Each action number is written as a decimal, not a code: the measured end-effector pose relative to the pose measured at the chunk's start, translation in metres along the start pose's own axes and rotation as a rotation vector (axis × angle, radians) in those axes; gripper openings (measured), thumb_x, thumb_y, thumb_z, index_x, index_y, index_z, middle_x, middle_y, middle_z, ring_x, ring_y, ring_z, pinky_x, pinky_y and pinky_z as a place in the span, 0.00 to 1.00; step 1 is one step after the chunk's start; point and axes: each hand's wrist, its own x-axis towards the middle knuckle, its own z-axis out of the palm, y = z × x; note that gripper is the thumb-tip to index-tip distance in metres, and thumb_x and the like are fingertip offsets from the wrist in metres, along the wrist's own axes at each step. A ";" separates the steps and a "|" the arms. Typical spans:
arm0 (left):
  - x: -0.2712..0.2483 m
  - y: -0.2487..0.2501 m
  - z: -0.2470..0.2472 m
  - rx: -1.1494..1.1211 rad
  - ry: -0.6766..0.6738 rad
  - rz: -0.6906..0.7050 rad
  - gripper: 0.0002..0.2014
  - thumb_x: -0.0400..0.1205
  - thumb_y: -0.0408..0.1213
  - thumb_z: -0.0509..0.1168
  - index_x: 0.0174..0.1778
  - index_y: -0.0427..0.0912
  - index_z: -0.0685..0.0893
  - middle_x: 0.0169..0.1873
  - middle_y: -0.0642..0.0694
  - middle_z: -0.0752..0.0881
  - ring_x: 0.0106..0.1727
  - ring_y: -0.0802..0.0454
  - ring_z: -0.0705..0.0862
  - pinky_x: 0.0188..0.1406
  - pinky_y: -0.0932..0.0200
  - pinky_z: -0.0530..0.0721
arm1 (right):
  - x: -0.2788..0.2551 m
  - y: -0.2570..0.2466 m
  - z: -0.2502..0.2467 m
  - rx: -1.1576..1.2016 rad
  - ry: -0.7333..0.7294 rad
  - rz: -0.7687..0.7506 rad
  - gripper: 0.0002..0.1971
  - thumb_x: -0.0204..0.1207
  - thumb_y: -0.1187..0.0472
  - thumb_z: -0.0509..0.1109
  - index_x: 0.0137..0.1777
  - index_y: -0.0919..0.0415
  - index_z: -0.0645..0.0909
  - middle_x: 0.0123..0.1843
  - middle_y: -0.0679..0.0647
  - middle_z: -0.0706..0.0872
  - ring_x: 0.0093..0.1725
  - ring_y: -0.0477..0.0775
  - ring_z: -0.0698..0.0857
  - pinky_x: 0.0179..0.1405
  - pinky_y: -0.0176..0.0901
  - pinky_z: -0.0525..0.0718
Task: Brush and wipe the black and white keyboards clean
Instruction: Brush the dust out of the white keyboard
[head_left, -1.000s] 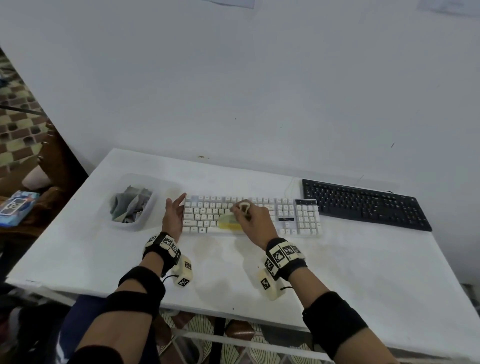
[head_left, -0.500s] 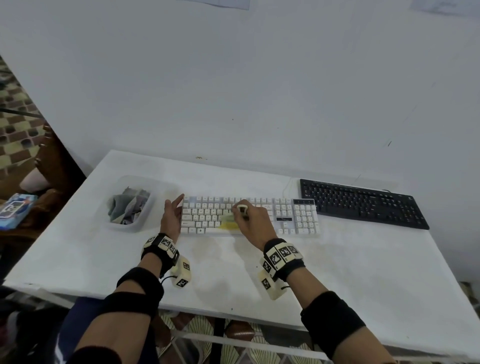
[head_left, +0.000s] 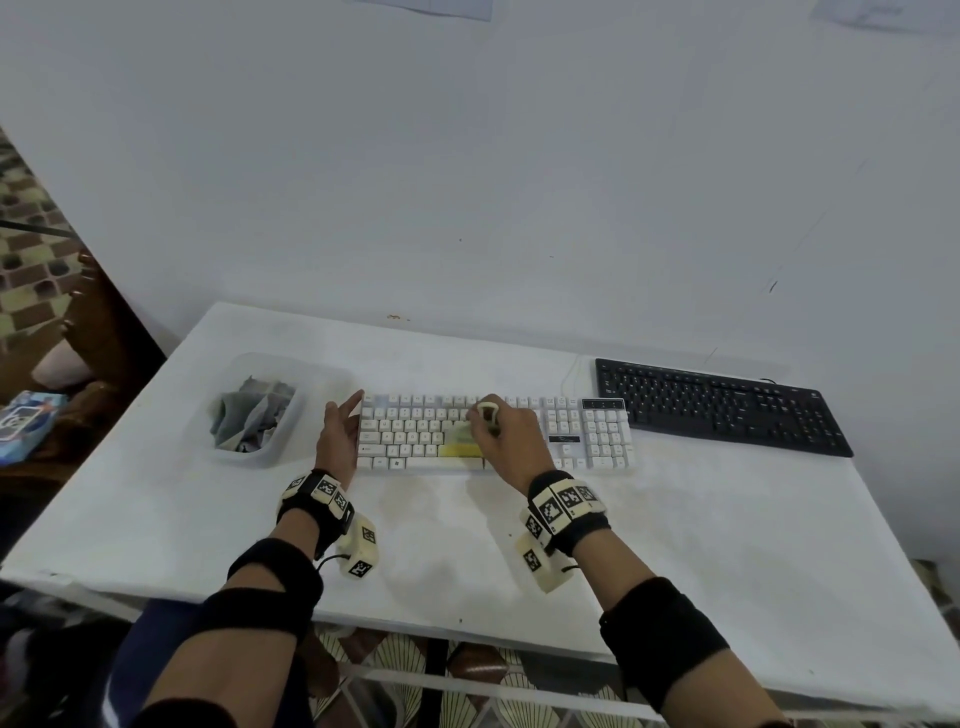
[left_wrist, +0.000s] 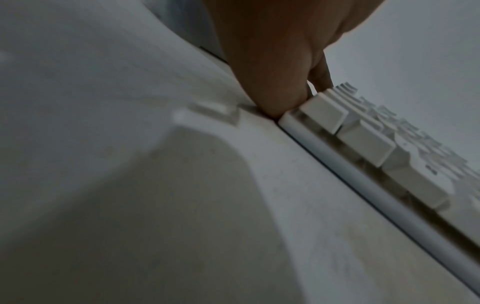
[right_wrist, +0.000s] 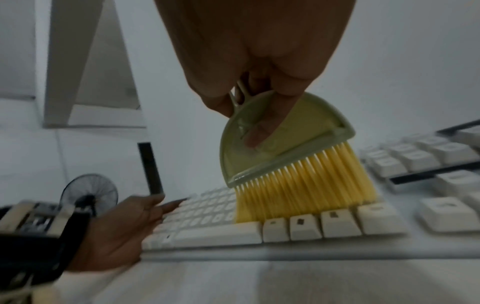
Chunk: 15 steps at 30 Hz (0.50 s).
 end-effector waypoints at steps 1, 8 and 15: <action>0.000 0.000 0.000 0.001 0.000 0.004 0.29 0.95 0.53 0.39 0.81 0.43 0.76 0.58 0.39 0.88 0.56 0.47 0.87 0.54 0.50 0.84 | 0.000 0.005 -0.006 -0.026 0.012 0.008 0.10 0.87 0.53 0.66 0.48 0.58 0.82 0.31 0.50 0.85 0.27 0.44 0.79 0.27 0.34 0.76; 0.002 -0.001 -0.002 0.005 0.001 0.005 0.29 0.95 0.53 0.40 0.82 0.42 0.74 0.61 0.34 0.86 0.55 0.47 0.87 0.52 0.49 0.84 | -0.003 0.024 -0.050 0.189 0.178 0.164 0.07 0.84 0.59 0.69 0.47 0.58 0.86 0.40 0.50 0.91 0.42 0.48 0.92 0.41 0.44 0.91; 0.006 -0.004 -0.003 0.013 -0.008 0.012 0.29 0.95 0.53 0.39 0.83 0.43 0.74 0.66 0.33 0.83 0.57 0.47 0.87 0.64 0.44 0.82 | -0.026 0.047 -0.061 -0.023 0.112 0.053 0.04 0.84 0.63 0.69 0.47 0.58 0.83 0.30 0.43 0.84 0.30 0.39 0.83 0.28 0.27 0.75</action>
